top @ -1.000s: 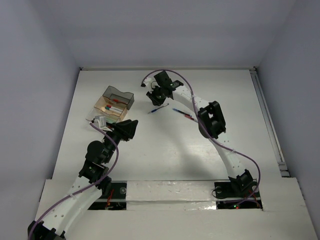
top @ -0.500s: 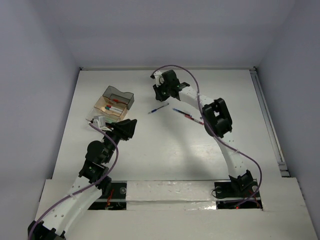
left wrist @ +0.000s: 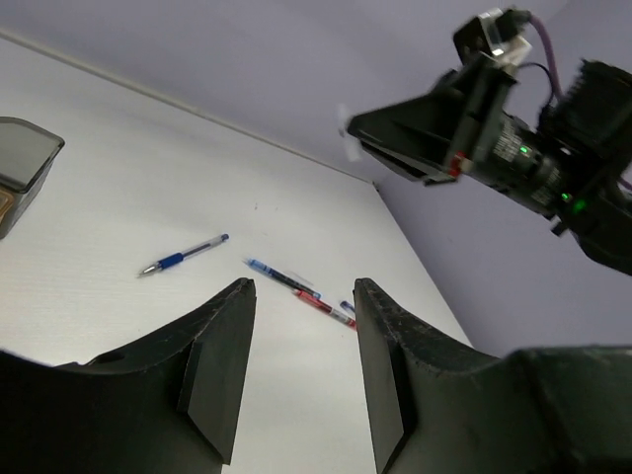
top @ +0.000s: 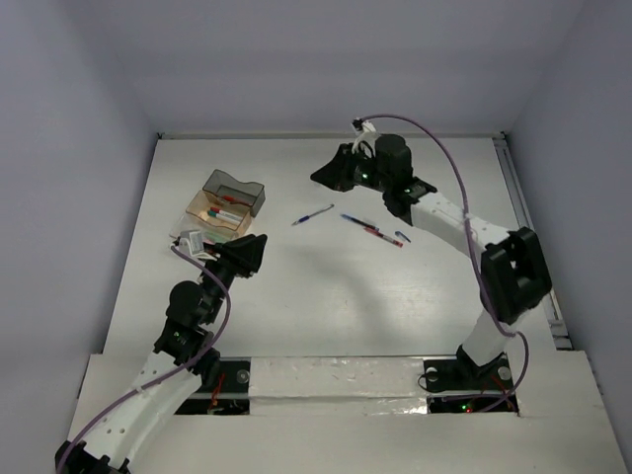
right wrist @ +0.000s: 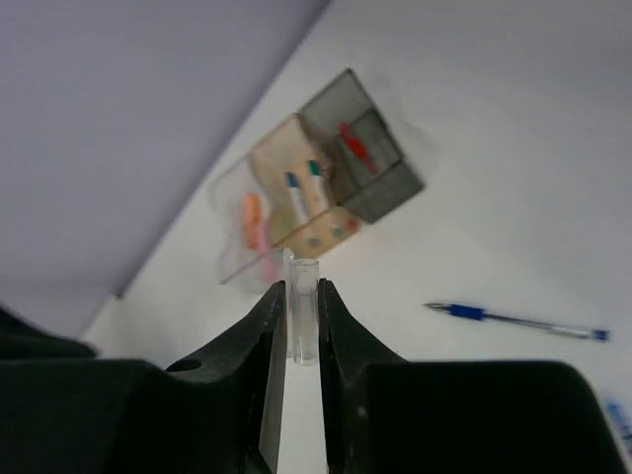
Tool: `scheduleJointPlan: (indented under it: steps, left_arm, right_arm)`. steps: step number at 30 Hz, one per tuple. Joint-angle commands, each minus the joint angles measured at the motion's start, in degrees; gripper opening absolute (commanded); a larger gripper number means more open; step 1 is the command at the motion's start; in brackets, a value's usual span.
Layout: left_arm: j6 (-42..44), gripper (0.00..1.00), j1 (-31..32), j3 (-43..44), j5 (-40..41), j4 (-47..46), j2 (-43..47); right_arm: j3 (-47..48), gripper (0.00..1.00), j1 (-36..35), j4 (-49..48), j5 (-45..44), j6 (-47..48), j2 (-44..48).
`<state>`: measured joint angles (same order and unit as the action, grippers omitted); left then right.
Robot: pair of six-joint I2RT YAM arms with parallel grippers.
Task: Sort the stationery into containers
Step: Place the pen cap at the center of the board.
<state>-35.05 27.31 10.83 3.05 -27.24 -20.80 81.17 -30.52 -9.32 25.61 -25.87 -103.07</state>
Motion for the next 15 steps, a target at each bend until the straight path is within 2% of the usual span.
scheduleJointPlan:
  steps: [1, 2, 8, 15]
  left_arm:
    - [-1.1, 0.41, 0.3, -0.7, 0.1, -2.2, 0.2]
    - [-1.2, 0.41, 0.3, -0.6, 0.0, -2.1, 0.1]
    - [-1.4, 0.41, 0.3, -0.5, 0.0, -1.9, -0.4]
    - [-1.2, 0.41, 0.3, -0.4, 0.3, -1.9, -0.8]
  right_arm:
    - [-10.5, 0.0, -0.5, -16.2, 5.6, -16.7, 7.3]
    - [-14.1, 0.0, -0.5, -17.5, 5.9, -18.1, 8.7]
    - [-21.7, 0.0, -0.5, -23.5, 7.8, -26.9, 16.5]
    - [-28.6, 0.0, -0.5, -27.3, 8.6, -30.8, 20.4]
